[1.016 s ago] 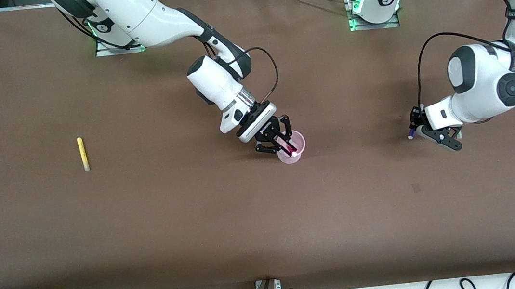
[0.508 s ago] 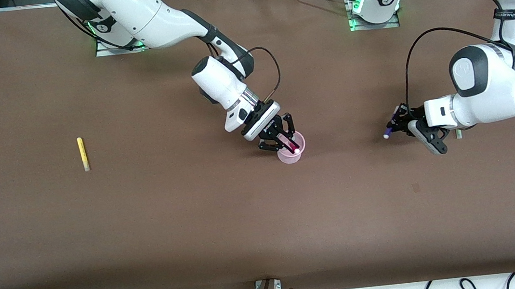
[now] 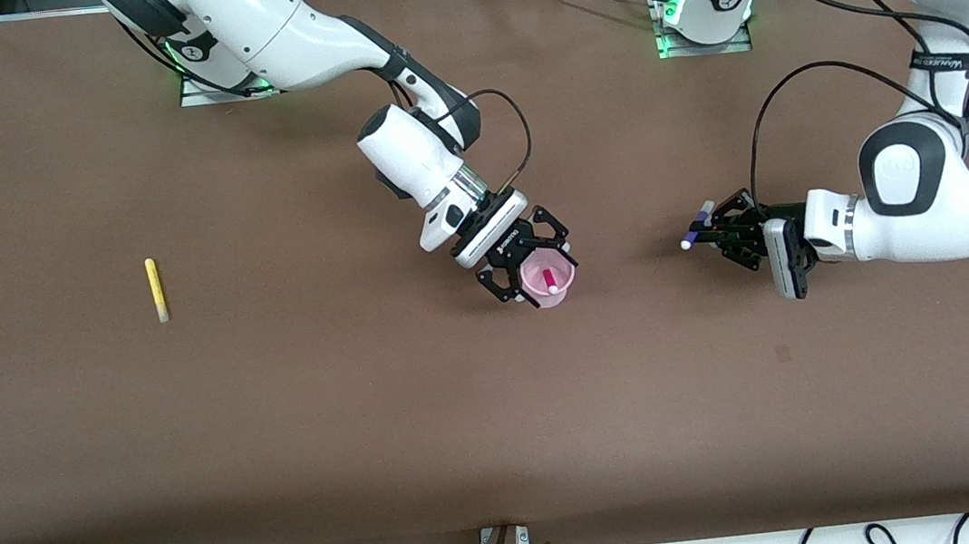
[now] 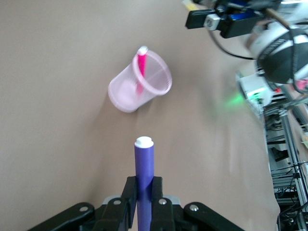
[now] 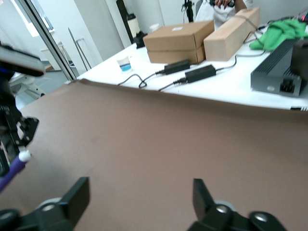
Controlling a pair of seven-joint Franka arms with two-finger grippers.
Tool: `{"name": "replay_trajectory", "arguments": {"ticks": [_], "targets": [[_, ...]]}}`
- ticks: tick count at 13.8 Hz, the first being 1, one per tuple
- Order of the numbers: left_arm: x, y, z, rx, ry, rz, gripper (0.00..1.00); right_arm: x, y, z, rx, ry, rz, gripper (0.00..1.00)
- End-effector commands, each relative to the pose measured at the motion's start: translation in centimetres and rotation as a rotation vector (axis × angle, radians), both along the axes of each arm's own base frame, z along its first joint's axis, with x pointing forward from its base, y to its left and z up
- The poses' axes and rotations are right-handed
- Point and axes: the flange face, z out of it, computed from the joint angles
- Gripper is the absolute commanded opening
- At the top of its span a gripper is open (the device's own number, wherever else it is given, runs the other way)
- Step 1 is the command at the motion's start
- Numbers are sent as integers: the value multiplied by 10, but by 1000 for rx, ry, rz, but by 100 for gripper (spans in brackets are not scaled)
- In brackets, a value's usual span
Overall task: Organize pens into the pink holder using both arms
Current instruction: 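Drop the pink marker into the cup while the left gripper carries purple marker, then withdraw the right gripper while the left gripper drops purple marker into cup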
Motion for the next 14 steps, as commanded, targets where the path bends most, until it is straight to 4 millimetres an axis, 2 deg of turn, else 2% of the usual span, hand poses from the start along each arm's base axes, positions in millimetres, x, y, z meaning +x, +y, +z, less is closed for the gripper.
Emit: {"name": "replay_trajectory", "arguments": {"ticks": [1,2,3,4,5,7,9,10,13,14], "targets": [[7,8,-12,-193,-125,-51,0,15,-11,37,-8,38,-29,100],[6,-3,-23,-304,-155,-48,0,19,-14,60,-20,73,-35,100],[2,-15,-36,-397,-164,-55,0,30,-24,79,-61,119,-39,100],[1,-26,-40,-452,-180,-59,0,37,-34,103,-96,154,-38,100],[0,-39,-37,-475,-198,-74,0,45,-47,121,-137,199,-41,100],[9,-66,-15,-544,-231,-66,0,54,-76,158,-230,298,-44,100],[20,-95,-2,-570,-278,-67,0,62,-115,185,-318,403,-63,100],[23,-120,1,-592,-293,-76,0,71,-143,191,-358,457,-89,100],[19,-170,-20,-574,-390,-86,0,91,-230,221,-450,537,-168,100],[14,-186,-23,-586,-405,-78,0,97,-257,224,-465,566,-207,100]]}}
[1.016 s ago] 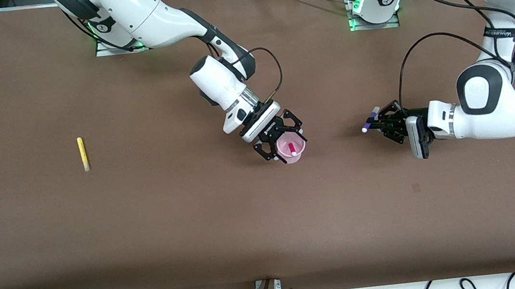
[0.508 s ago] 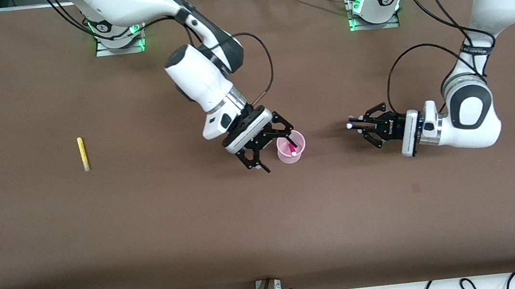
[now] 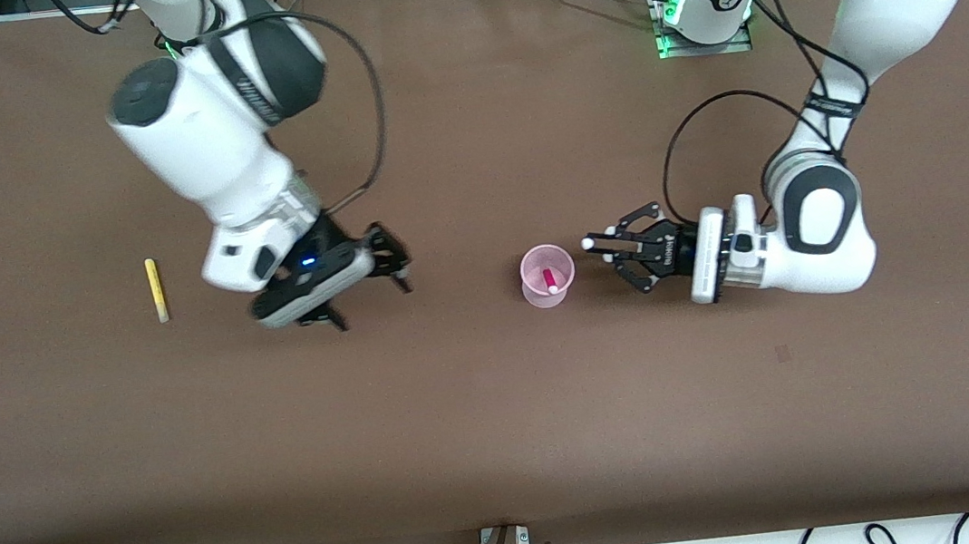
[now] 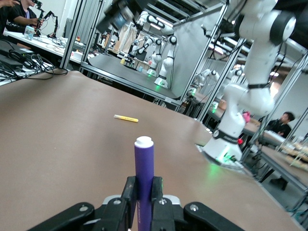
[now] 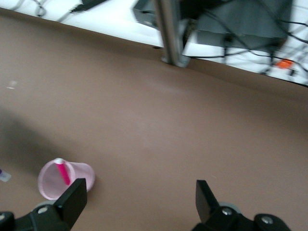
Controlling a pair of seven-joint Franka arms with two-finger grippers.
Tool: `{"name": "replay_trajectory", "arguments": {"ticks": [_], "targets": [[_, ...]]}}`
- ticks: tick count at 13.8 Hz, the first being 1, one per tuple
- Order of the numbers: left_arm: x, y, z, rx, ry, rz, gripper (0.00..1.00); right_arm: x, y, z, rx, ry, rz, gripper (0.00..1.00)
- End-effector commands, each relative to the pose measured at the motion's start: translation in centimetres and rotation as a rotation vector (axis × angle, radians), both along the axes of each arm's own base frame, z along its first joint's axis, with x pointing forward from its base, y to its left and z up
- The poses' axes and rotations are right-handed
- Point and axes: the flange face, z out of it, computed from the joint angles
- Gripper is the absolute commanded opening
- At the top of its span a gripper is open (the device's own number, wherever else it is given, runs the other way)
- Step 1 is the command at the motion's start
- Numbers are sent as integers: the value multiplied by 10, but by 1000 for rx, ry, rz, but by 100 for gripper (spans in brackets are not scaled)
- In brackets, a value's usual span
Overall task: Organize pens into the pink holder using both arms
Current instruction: 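Withdraw the right gripper while the left gripper drops purple marker into cup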
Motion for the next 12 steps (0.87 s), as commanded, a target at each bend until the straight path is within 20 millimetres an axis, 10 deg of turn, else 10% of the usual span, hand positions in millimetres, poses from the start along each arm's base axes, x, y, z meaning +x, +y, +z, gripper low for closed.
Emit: {"name": "replay_trajectory", "arguments": {"ticks": [1,6,8,9,12], "targets": [[-3,-34,-15,-54,-80,16,0,5,-61,8,-53,63,-66,100],[-9,-39,-37,-48,-126,8,0,7,-156,14,-136,210,-174,100],[-8,-35,-32,-35,-140,5,40,-5,-176,17,-161,309,-192,100],[-11,-36,-35,-42,-144,-10,99,-11,-180,20,-165,331,-193,100],[-10,-37,-27,-44,-150,-14,100,-23,-197,33,-170,380,-208,100]]}}
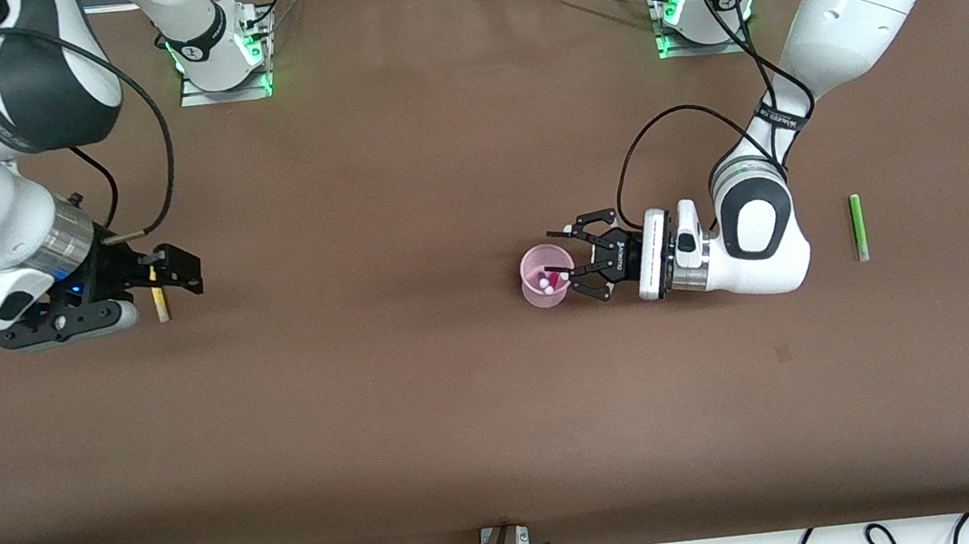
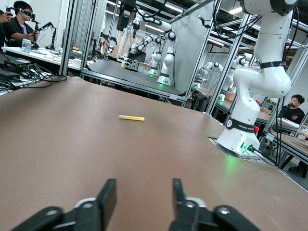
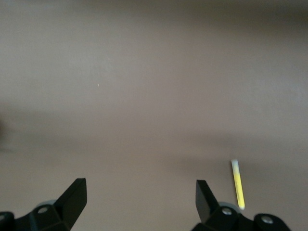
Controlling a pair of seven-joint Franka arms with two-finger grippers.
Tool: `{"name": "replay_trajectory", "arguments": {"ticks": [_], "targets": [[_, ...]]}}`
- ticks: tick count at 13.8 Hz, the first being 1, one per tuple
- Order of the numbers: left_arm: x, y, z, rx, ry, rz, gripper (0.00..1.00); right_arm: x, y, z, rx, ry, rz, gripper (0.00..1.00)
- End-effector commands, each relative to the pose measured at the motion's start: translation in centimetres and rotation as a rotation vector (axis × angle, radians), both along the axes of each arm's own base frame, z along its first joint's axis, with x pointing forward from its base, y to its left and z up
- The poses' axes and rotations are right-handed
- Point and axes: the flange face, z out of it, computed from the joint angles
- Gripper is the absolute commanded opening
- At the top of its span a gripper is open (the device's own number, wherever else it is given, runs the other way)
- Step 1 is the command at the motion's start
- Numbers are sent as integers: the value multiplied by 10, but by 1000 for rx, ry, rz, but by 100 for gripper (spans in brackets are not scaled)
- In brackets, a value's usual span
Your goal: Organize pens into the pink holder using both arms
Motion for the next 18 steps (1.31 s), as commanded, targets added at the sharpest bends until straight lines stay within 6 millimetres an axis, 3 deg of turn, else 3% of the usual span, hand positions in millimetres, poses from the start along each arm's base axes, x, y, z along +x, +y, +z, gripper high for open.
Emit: {"name": "replay_trajectory", "arguments": {"ticks": [1,3,5,8,10,15,18], "targets": [[0,0,13,-20,-54,-18,100,-18,-17,13,12,44,-13,100],[5,2,27,20,-30,-29,100,-23,-41,17,18,82,-47,100],[10,10,64,123,40,-37,100,-33,-56,29,39,97,-43,100],[18,22,98,296,87,-92,100,-55,-70,54,48,114,-25,100],[22,28,121,442,167,-100,100,-64,-76,65,38,115,-20,100],[33,48,185,818,349,-60,100,-60,-77,76,33,90,-18,100],[27,51,222,1052,435,33,100,-58,-85,81,33,82,-25,100]]}}
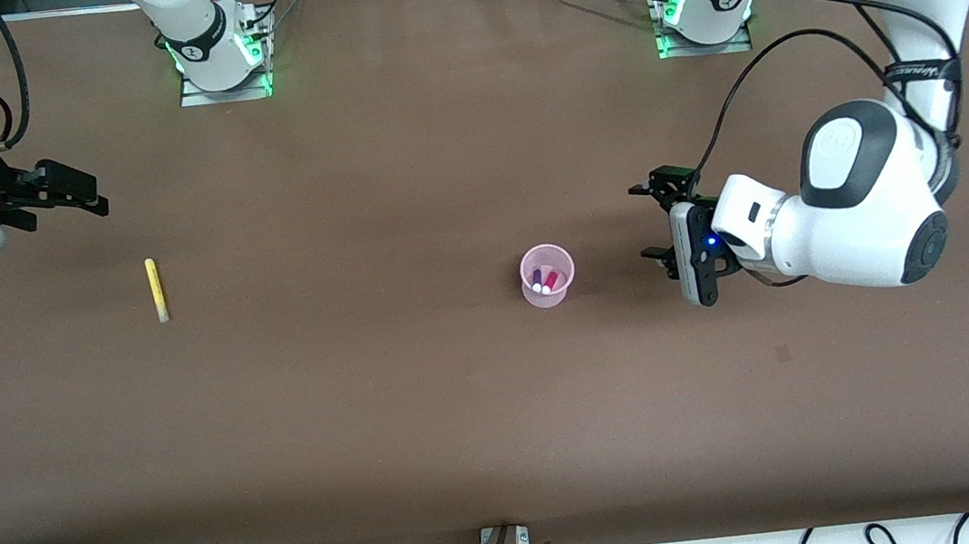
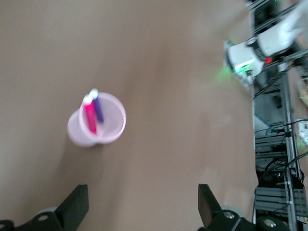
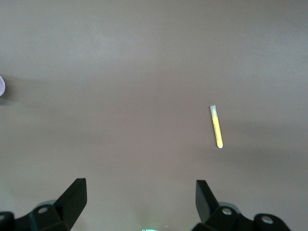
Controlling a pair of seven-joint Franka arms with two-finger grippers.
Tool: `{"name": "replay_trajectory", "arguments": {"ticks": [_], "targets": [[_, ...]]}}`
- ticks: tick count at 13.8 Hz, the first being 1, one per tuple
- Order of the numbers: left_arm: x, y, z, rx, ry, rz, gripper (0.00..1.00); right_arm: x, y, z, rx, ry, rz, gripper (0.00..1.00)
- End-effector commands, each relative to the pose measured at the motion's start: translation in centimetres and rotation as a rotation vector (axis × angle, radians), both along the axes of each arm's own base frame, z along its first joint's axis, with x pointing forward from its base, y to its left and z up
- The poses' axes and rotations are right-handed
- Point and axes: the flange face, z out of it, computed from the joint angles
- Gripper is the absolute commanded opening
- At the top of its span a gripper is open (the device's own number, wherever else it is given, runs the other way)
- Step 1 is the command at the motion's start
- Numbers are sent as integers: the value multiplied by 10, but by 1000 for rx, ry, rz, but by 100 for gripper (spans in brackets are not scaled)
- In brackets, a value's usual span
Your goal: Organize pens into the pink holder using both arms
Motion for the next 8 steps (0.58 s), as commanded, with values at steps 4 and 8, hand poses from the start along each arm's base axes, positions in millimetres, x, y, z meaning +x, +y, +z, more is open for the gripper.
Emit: {"name": "replay_trajectory", "arguments": {"ticks": [4,8], "targets": [[-12,30,91,426,3,145,100,1,-10,4,-50,12,12,100],[-38,67,175,721,-169,247,100,2,-5,4,-114,3,21,100]]}}
